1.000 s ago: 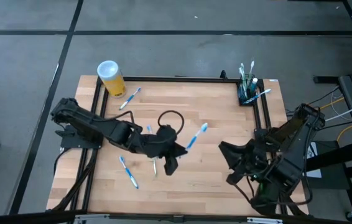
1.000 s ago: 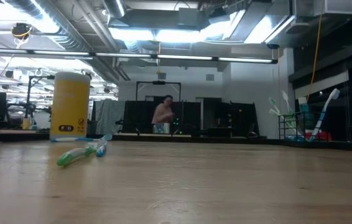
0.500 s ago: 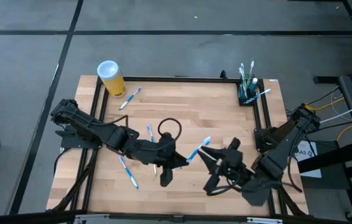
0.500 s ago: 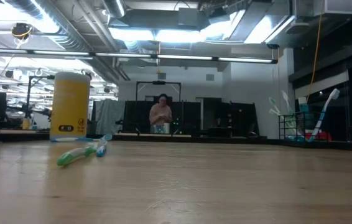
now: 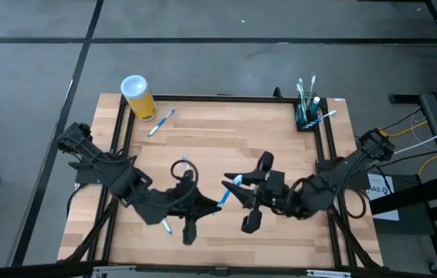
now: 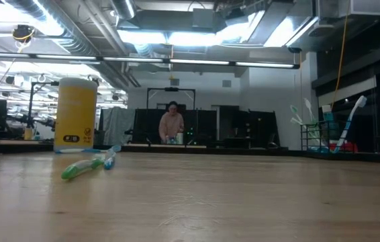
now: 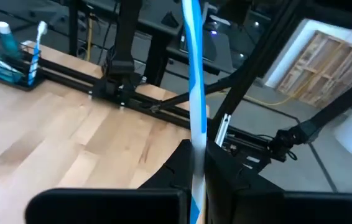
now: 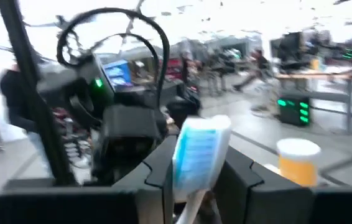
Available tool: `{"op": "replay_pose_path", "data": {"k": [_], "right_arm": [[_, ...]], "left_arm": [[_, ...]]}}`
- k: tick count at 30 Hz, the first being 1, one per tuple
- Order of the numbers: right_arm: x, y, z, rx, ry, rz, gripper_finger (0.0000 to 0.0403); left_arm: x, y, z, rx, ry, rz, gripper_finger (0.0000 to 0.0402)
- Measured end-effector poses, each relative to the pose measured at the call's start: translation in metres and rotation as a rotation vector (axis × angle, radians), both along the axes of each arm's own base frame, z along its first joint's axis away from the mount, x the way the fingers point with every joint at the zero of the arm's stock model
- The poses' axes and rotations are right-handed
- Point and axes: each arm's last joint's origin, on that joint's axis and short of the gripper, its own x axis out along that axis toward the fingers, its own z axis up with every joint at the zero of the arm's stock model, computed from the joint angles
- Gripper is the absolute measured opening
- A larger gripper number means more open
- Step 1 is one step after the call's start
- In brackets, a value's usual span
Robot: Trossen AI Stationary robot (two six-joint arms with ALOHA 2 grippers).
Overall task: Pick & Place toothbrushing station
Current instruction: Put the blue toothbrush into the mesh organizer
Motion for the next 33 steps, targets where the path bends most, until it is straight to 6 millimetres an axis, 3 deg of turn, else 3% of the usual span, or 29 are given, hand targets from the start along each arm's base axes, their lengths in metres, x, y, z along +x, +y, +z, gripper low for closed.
{"op": "replay_pose_path", "data": {"k": [6, 11, 14, 20, 27, 33], "right_arm": [[0.010, -0.011, 0.002, -0.016, -0.033, 0.079, 0.0082], [0.015, -0.017, 0.003, -0.035, -0.048, 0.138, 0.0024], [0.018, -0.023, 0.004, -0.046, -0.059, 0.137, 0.0019], [0.026, -0.040, 0.007, -0.100, -0.070, 0.113, 0.0019], [0.027, -0.090, 0.020, -0.204, -0.016, -0.069, 0.0019], [0.026, -0.155, 0.009, -0.285, 0.262, -0.229, 0.0019]], "left_arm": [[-0.013, -0.010, -0.002, 0.015, 0.000, 0.088, 0.0015], [-0.027, -0.012, 0.002, 0.037, -0.011, 0.157, 0.0014], [-0.032, -0.009, 0.006, 0.044, -0.020, 0.184, 0.0017], [-0.038, -0.003, 0.002, 0.017, 0.008, 0.259, 0.0062], [-0.054, -0.003, -0.016, -0.034, 0.135, 0.301, 0.0103], [-0.069, -0.019, -0.016, -0.016, 0.099, 0.295, 0.0112]]}}
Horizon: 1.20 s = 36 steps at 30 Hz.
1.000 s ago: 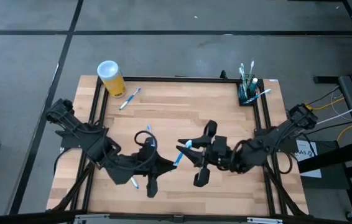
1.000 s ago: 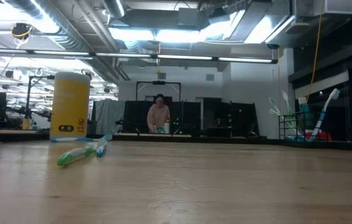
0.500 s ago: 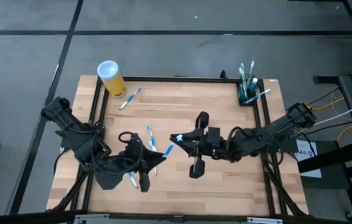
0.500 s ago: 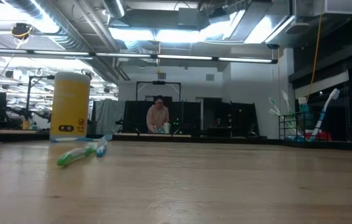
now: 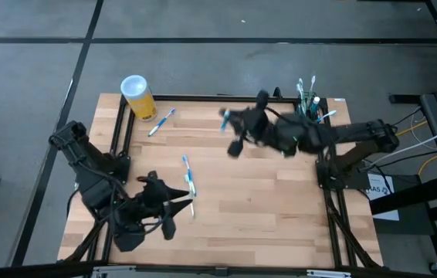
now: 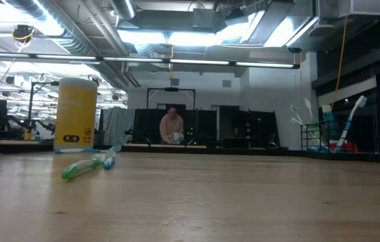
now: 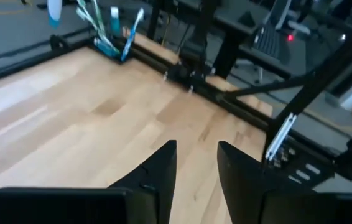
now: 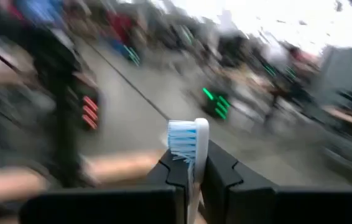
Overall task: Pick & Place toothbrushing station
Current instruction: Put the blue toothbrush into the mesh organizer
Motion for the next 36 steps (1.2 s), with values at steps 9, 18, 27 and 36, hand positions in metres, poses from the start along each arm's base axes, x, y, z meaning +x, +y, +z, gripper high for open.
{"op": "replay_pose_path", "data": {"k": [9, 18, 27, 36], "right_arm": [[-0.058, -0.099, -0.007, 0.043, 0.132, -0.341, 0.0019], [-0.159, -0.100, -0.069, 0.168, -0.083, -0.493, 0.0019], [-0.220, -0.078, -0.112, 0.149, -0.172, -0.786, 0.0019], [-0.227, -0.075, -0.139, 0.096, -0.157, -1.080, 0.0019]], "left_arm": [[-0.030, -0.020, 0.004, -0.009, -0.162, 0.076, 0.0113], [-0.040, -0.025, 0.004, -0.015, -0.222, 0.101, 0.0113], [-0.038, -0.024, 0.004, -0.041, -0.221, 0.108, 0.0113], [-0.035, -0.022, 0.003, -0.098, -0.219, 0.118, 0.0090]]}}
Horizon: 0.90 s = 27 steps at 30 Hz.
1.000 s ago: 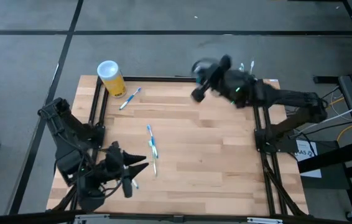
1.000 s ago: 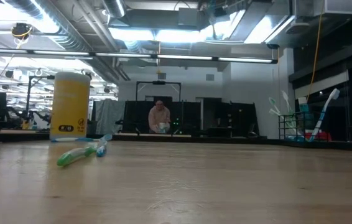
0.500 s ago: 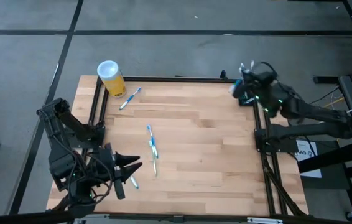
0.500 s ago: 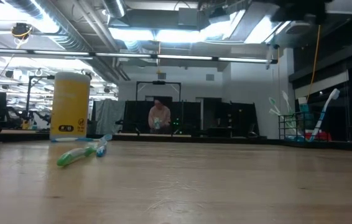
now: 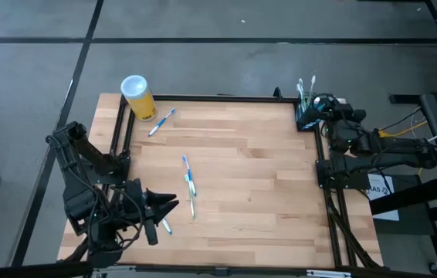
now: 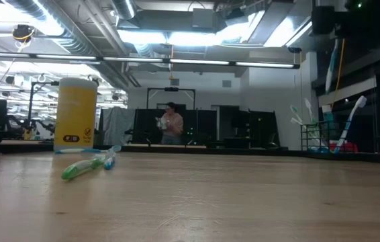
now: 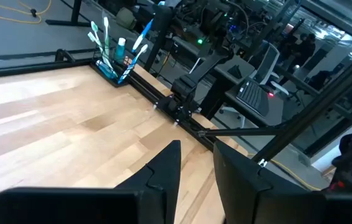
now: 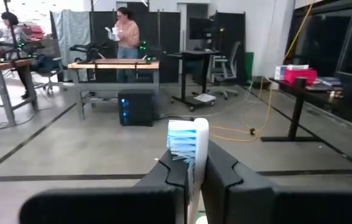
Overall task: Pick & Place toothbrushing station
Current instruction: Put the blue toothbrush into the mesh organizer
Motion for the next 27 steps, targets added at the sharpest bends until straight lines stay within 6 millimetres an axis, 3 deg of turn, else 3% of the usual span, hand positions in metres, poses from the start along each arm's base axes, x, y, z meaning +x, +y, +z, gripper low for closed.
{"op": "replay_pose_path", "data": {"k": [6, 15, 27], "right_arm": [[-0.003, -0.009, -0.014, -0.002, -0.036, -0.090, 0.0019], [-0.010, -0.024, -0.019, 0.001, 0.015, -0.235, 0.0019], [-0.021, -0.029, -0.046, 0.038, -0.062, -0.248, 0.0019]], "left_arm": [[0.000, 0.000, 0.000, -0.010, -0.005, 0.001, 0.0078], [0.000, -0.001, 0.000, -0.026, 0.009, -0.018, 0.0075], [0.000, -0.002, -0.001, -0.065, 0.026, -0.040, 0.0075]]}}
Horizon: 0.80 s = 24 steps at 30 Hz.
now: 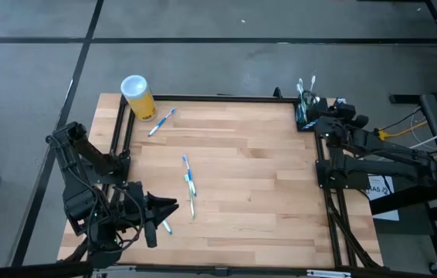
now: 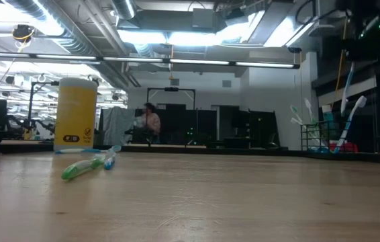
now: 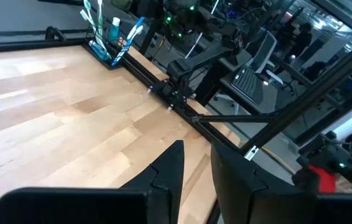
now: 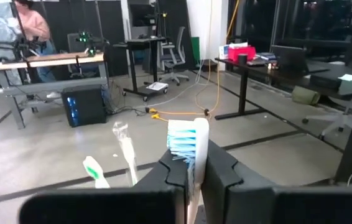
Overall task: Pick & Place toothbrushing station
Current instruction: Put the blue toothbrush into the mesh organizer
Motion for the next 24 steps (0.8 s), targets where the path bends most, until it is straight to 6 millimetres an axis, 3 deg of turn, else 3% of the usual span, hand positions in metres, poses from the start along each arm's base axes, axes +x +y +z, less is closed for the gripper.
{"op": "replay_pose_path", "data": {"k": [14, 24], "right_arm": [[0.006, -0.007, -0.021, 0.106, 0.034, 0.007, 0.0020], [0.008, -0.007, -0.022, 0.130, 0.043, 0.023, 0.0119]], "left_arm": [[-0.002, -0.002, 0.000, -0.021, 0.002, -0.017, 0.0075], [-0.006, -0.007, 0.002, -0.035, -0.014, -0.034, 0.0075]]}}
